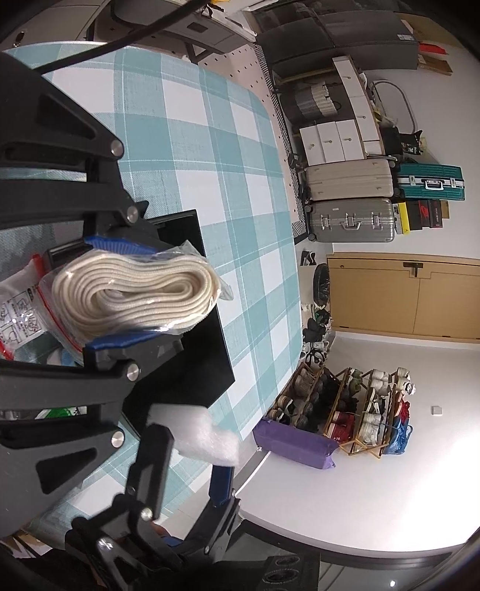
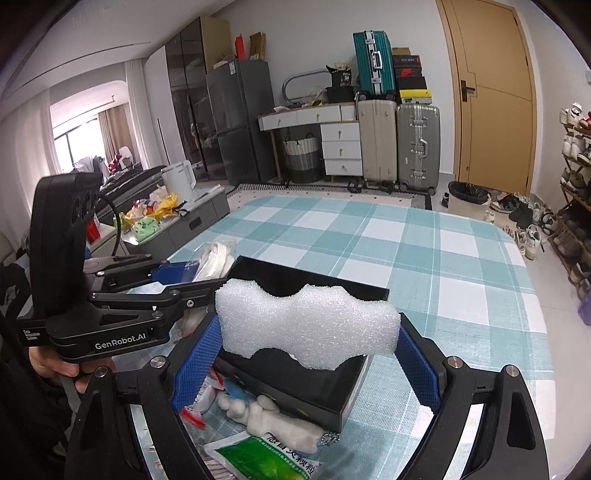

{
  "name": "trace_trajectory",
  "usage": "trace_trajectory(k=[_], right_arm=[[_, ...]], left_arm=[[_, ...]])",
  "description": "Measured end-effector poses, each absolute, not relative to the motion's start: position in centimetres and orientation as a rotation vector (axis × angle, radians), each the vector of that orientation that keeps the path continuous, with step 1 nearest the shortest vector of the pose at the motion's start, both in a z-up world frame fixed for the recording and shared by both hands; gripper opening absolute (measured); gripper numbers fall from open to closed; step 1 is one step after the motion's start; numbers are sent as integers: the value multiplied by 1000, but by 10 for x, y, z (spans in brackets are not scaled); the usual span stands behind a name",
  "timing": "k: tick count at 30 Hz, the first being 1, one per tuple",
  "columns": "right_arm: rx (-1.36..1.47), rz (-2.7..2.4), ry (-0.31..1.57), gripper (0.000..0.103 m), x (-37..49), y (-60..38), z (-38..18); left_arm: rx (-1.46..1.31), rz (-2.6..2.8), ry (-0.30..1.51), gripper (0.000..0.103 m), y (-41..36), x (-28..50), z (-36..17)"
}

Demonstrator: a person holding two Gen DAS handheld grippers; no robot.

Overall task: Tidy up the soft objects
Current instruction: 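Grasp the bagged cream rope with the left gripper while the right gripper carries the foam over the box, then lower the foam and rope into the black box and open both grippers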

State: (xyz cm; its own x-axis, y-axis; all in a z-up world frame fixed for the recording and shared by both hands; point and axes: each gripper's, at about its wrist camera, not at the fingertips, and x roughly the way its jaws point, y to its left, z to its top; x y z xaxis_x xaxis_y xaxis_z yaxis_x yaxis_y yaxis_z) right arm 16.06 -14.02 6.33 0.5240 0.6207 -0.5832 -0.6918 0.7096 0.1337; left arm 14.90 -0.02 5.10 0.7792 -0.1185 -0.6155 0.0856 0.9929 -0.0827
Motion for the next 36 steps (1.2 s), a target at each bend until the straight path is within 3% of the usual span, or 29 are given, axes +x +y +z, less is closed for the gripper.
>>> trace_trajectory(k=[30,33,36], right_arm=[[-244,793,668,91,182,-122,35],[-255,794,667,92,183,-120,34],[-271,801,668,96,182,-118,33]], left_arm=[[-83,-157,692,35,-3,173,40],[-95,-153,697,38,0,174,40],[-102,-145,713,47,2,176,38]])
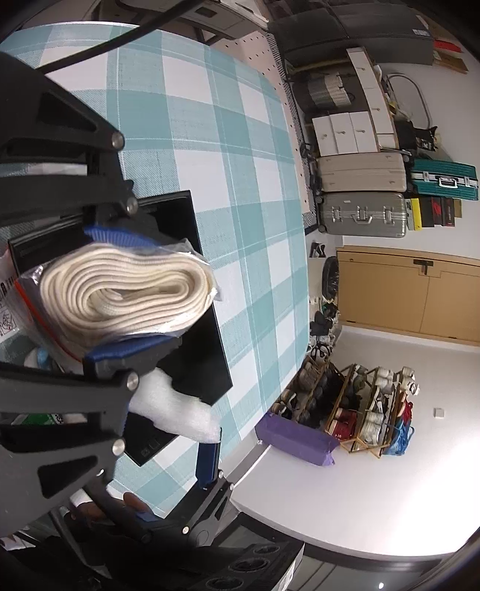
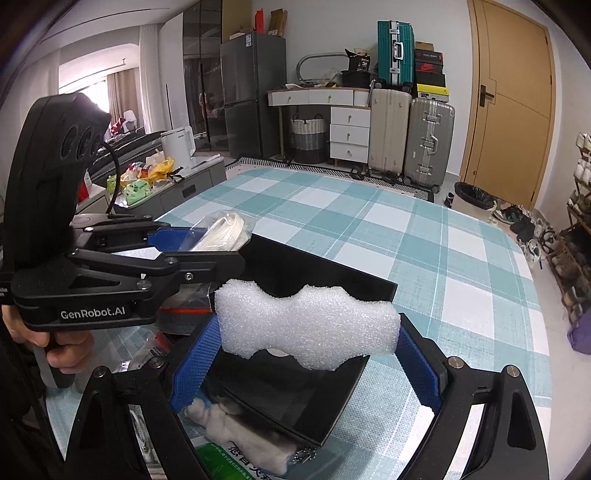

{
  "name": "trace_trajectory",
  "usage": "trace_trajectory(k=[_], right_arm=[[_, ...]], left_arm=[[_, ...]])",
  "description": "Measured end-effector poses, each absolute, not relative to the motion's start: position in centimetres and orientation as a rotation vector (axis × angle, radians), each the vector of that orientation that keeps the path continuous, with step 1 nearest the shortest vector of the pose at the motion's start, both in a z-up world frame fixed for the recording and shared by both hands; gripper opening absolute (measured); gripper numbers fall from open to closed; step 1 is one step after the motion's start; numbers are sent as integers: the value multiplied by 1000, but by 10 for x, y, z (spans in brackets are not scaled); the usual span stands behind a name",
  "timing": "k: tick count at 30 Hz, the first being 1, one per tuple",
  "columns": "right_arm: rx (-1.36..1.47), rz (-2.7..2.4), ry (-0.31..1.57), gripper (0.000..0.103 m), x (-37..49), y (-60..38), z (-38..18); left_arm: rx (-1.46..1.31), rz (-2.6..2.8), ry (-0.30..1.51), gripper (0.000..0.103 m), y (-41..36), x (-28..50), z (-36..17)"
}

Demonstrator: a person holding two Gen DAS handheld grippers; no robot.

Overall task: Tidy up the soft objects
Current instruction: 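Lower the foam and rope into the black box and open both grippers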

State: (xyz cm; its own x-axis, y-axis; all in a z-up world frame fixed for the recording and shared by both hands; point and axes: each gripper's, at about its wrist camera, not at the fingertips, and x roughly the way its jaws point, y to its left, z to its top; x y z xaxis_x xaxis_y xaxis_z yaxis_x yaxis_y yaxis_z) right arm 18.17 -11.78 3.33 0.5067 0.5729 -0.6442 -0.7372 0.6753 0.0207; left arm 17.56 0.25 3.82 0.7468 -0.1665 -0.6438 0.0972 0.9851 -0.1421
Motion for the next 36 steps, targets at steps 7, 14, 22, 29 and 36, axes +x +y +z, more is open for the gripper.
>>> trace_trajectory(k=[7,14,22,29,36], right_arm=[[-302,773,636,102,172,-124,35],[-229,742,653,102,162,-147,41],[-133,696,696,102,135,-173,41],[-119,683,710,102,112,-180,39],[-139,687,719,102,91,-178,36]], left_arm=[[-115,-136,723,74,7,172,39],[-99,-79,661,103,11,148,50],[-89,-54,645,103,14,110,52],[-79,-46,643,103,14,85,46],[-50,-41,648,103,12,63,37]])
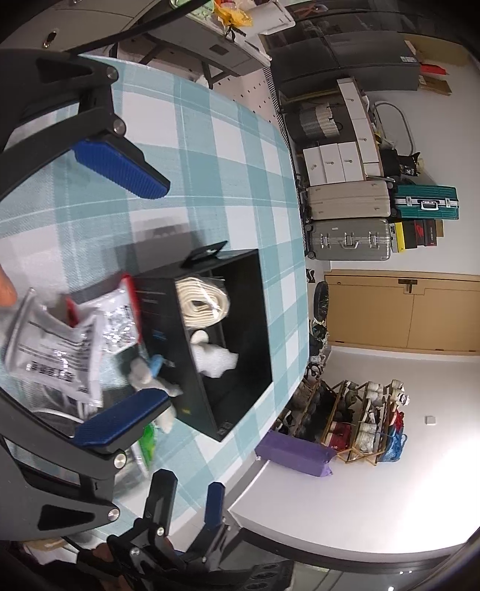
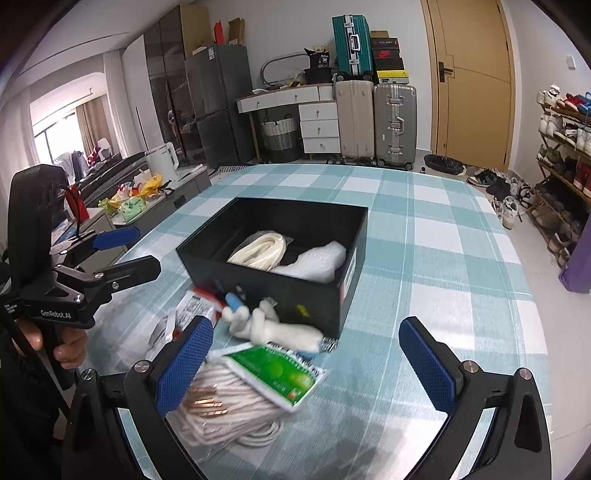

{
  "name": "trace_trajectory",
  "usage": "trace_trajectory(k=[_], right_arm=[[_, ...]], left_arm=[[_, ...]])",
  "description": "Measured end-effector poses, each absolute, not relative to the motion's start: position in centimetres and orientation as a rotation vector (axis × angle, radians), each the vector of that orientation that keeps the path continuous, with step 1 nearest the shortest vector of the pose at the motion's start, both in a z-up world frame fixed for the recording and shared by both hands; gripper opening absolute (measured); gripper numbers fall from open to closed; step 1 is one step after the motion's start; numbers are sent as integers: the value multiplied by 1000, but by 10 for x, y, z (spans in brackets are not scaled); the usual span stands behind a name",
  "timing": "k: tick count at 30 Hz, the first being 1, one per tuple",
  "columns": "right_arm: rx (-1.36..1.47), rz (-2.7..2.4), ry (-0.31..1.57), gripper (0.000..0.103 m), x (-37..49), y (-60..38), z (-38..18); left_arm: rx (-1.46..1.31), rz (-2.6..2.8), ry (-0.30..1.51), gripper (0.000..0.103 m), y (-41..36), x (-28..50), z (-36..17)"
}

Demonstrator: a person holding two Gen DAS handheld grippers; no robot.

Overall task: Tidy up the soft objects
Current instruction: 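Lower the foam and rope into the black box and open both grippers, then move both tools back toward the remaining items beside the box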

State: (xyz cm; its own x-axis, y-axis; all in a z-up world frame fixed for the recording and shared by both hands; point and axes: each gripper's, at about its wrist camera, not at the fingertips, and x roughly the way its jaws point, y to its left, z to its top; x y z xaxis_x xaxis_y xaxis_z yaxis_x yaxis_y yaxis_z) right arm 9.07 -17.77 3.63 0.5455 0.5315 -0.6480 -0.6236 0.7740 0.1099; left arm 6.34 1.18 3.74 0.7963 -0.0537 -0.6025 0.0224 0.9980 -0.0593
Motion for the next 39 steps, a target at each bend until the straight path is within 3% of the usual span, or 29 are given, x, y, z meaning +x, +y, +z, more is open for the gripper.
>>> trace_trajectory(k=[39], right_arm=[[-163,644,922,102,83,-137,9]], left_arm=[[-34,-99,768,103,16,43,3]])
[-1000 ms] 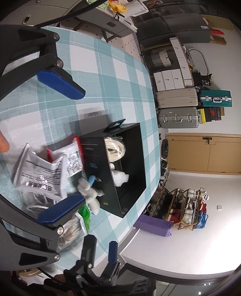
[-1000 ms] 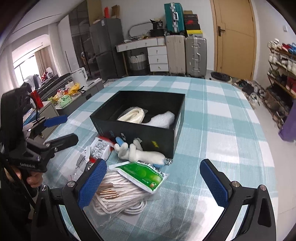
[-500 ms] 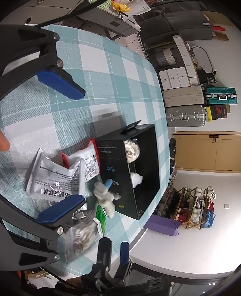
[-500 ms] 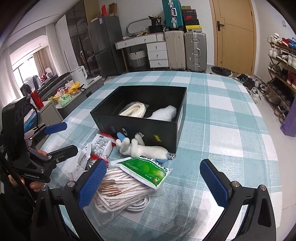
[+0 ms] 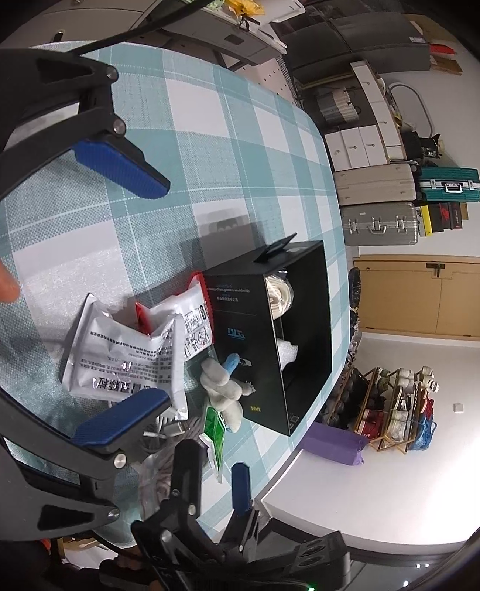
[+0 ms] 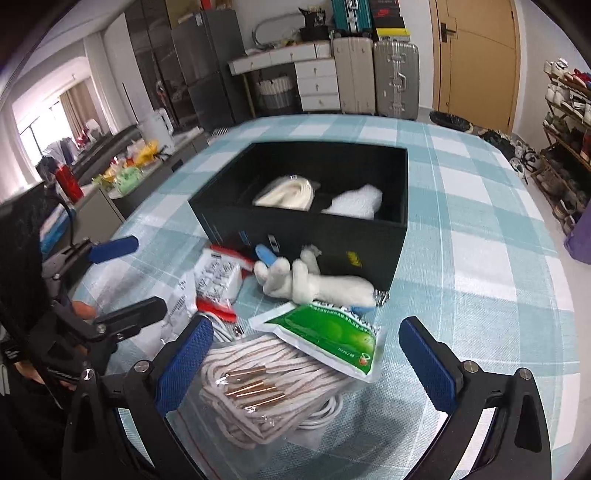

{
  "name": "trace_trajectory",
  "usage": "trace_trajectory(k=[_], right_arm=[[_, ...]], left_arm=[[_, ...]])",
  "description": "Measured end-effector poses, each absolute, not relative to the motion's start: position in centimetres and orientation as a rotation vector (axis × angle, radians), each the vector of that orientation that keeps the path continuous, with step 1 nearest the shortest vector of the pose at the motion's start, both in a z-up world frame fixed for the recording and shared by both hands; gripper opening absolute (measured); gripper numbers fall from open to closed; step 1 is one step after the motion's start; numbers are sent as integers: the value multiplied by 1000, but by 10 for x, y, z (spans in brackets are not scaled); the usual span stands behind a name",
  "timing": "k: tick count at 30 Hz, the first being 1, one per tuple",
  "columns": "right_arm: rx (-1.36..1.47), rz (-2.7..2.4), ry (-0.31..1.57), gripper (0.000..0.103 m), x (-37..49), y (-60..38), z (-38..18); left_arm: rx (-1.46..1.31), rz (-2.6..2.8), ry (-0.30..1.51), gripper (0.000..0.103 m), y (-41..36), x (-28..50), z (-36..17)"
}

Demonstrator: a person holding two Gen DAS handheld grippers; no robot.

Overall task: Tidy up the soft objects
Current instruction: 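Move both tools back toward the remaining items beside the box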

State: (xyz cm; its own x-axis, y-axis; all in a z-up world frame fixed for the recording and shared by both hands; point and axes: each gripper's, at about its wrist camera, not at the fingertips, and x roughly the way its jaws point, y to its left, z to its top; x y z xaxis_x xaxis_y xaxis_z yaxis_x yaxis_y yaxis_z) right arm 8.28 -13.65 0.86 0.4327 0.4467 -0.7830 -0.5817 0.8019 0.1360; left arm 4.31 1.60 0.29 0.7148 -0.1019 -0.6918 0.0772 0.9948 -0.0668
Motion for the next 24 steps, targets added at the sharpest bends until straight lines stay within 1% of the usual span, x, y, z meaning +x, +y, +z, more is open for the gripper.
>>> trace_trajectory(k=[12,18,24], right_arm=[[-143,626,971,102,74,-169,0],[-69,609,1033,102,80,-185,-18],[-69,611,1014,102,80,-187,-22]], left_arm=[[-67,-151,802,103,14,44,-1],[-34,-182,818,103,4,43,-4],[-20,-182,832,103,1,43,-7]])
